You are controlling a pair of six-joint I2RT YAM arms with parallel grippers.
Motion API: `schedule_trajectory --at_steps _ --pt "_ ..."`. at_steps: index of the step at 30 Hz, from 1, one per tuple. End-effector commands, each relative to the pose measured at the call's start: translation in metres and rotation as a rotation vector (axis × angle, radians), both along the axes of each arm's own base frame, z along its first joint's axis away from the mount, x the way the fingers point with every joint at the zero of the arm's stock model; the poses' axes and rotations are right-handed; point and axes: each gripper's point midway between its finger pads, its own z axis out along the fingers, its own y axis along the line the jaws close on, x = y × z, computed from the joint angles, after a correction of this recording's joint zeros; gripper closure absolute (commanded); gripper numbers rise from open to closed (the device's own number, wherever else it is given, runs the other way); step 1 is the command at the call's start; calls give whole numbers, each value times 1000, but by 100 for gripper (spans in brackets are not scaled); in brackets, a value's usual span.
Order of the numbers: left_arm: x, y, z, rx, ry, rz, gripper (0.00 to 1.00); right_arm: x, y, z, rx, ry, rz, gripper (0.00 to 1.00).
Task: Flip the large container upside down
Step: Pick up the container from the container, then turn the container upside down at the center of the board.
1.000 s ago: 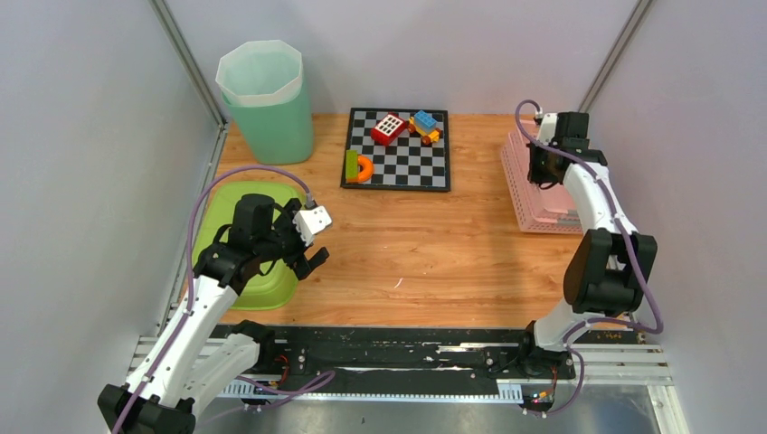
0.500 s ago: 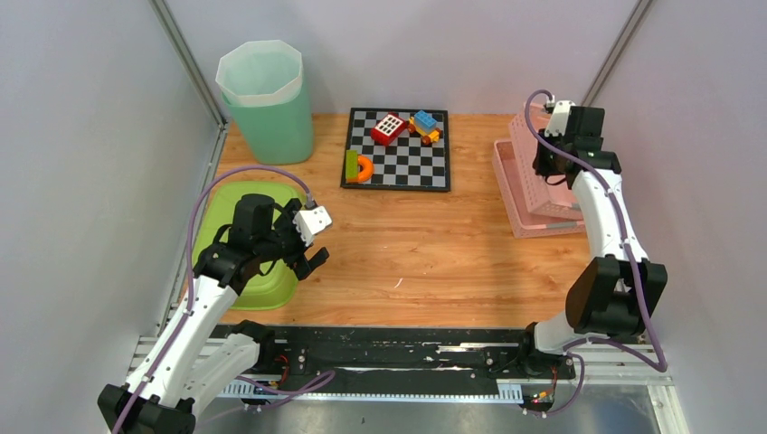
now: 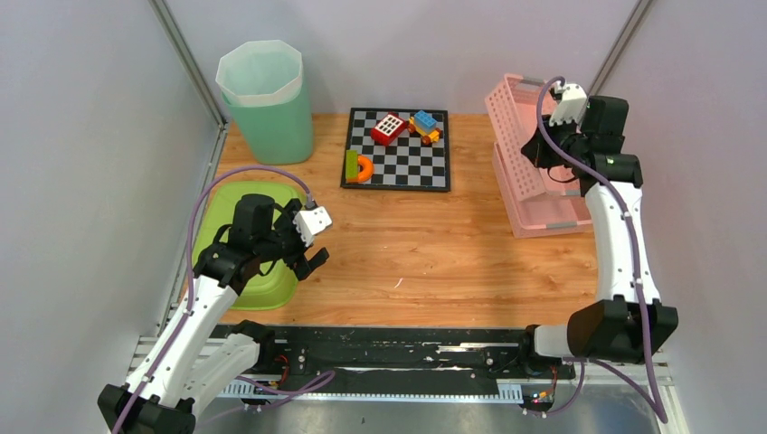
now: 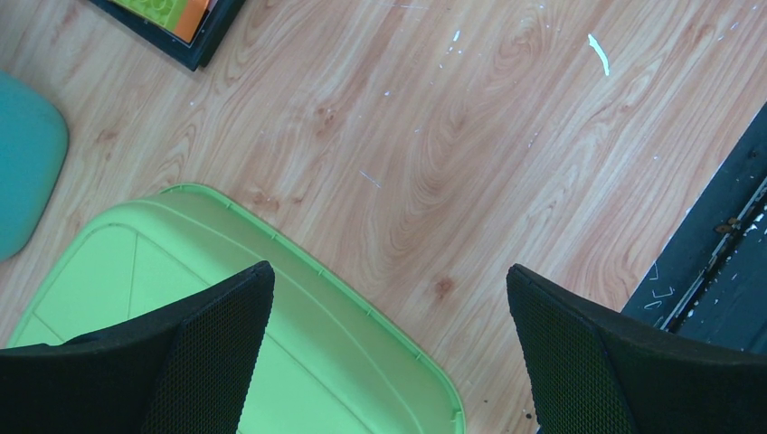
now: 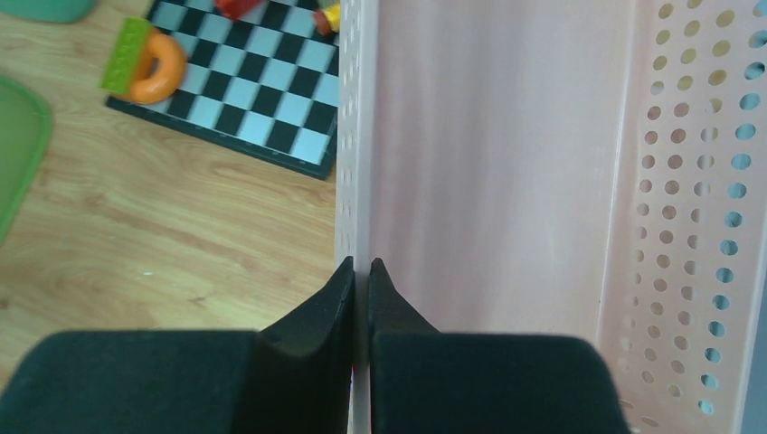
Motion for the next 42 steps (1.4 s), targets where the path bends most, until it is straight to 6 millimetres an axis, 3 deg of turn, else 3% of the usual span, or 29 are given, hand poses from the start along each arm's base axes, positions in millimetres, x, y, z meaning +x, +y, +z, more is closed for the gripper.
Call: schedule_trajectory --at_steps 1,11,17,24,31,42 --pt "-6 -1 -2 -5 12 -23 0 -31 48 40 85 -69 196 98" --pt "-7 -2 -2 -6 10 -29 0 -114 147 54 251 -2 653 98" --pt "-8 -2 -1 -7 4 -34 0 -158 186 46 365 91 870 98" --pt "-8 -1 8 -11 -32 -41 0 -190 203 33 474 187 1048 98" --pt "-5 3 42 8 -157 -57 0 -215 211 30 604 287 1174 98" --pt "28 10 98 76 -282 -17 0 -241 212 11 599 335 1231 98"
